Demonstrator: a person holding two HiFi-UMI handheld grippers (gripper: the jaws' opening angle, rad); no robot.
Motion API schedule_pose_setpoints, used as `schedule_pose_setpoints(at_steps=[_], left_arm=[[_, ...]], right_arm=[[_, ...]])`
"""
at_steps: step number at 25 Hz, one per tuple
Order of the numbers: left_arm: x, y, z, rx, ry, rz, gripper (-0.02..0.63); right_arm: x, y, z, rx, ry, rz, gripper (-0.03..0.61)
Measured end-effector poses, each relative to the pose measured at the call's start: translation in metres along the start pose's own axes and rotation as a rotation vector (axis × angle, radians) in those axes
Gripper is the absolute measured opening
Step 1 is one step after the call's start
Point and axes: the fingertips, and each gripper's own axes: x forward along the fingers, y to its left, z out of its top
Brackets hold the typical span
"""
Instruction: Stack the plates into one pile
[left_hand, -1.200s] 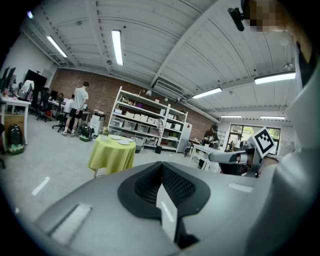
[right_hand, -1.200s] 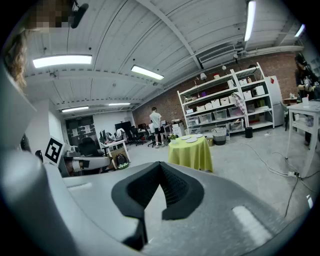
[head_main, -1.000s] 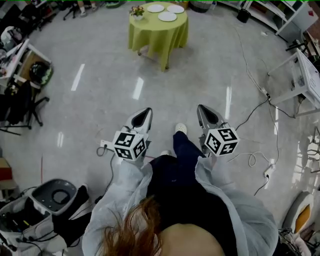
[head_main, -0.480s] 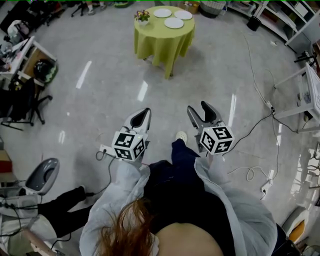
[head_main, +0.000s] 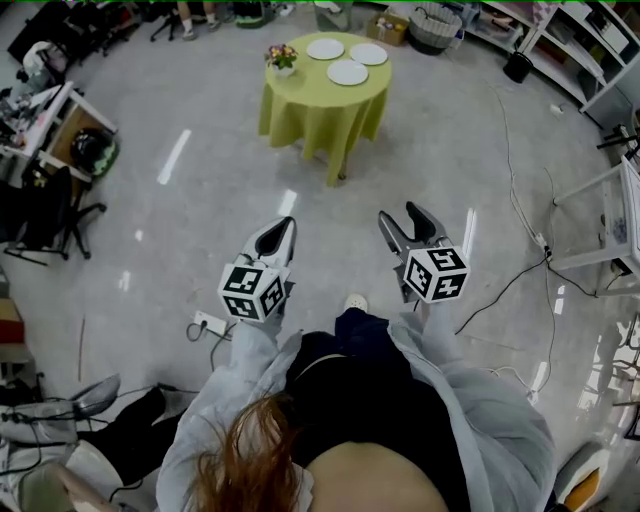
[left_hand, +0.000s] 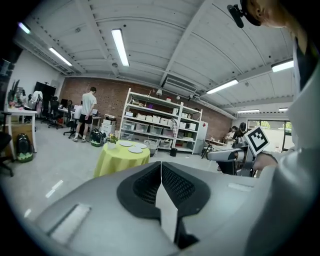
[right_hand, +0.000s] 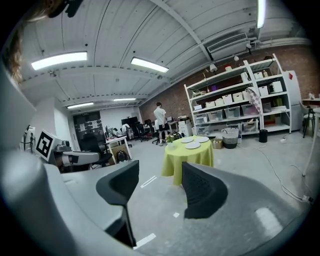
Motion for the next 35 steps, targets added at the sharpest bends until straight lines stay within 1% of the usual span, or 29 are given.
schedule_pose_setpoints(at_steps=[2, 5, 12, 16, 21, 25, 28, 32, 35], left_arm=[[0.015, 0.001, -0.001, -0.002, 0.013, 0.006, 0.009], [0.036, 0.002, -0.003, 0.018, 0.037, 0.01, 0.009], [0.071, -0.005, 0.002, 0.019, 0.036, 0.005, 0.011], [0.077, -0.018, -0.009, -0.002, 0.05, -0.017, 0.01], [0.073, -0.029, -0.023, -0.07, 0.057, -0.071, 0.01], [0.079, -0.022, -0.029, -0.092, 0.066, -0.06, 0.01], [0.094, -0.019, -0.031, -0.088, 0.08, -0.064, 0.009], [0.12, -0.01, -0.023, -0.059, 0.094, -0.075, 0.011], [0.141, 0.005, -0.011, -0.07, 0.079, -0.075, 0.01]], right_arm=[[0.011, -0.011, 0.003, -0.013, 0.012, 0.011, 0.27], [0.025, -0.025, 0.01, -0.023, 0.014, 0.02, 0.27], [0.028, -0.059, 0.02, -0.024, 0.0, 0.002, 0.268], [0.022, -0.073, 0.012, -0.049, 0.017, -0.034, 0.267], [0.018, -0.083, 0.0, -0.012, 0.031, -0.058, 0.259], [0.022, -0.083, -0.005, 0.0, 0.042, -0.057, 0.259], [0.027, -0.088, -0.005, -0.006, 0.053, -0.056, 0.259], [0.042, -0.104, 0.005, 0.003, 0.048, -0.07, 0.259], [0.059, -0.115, 0.016, 0.006, 0.042, -0.072, 0.256]])
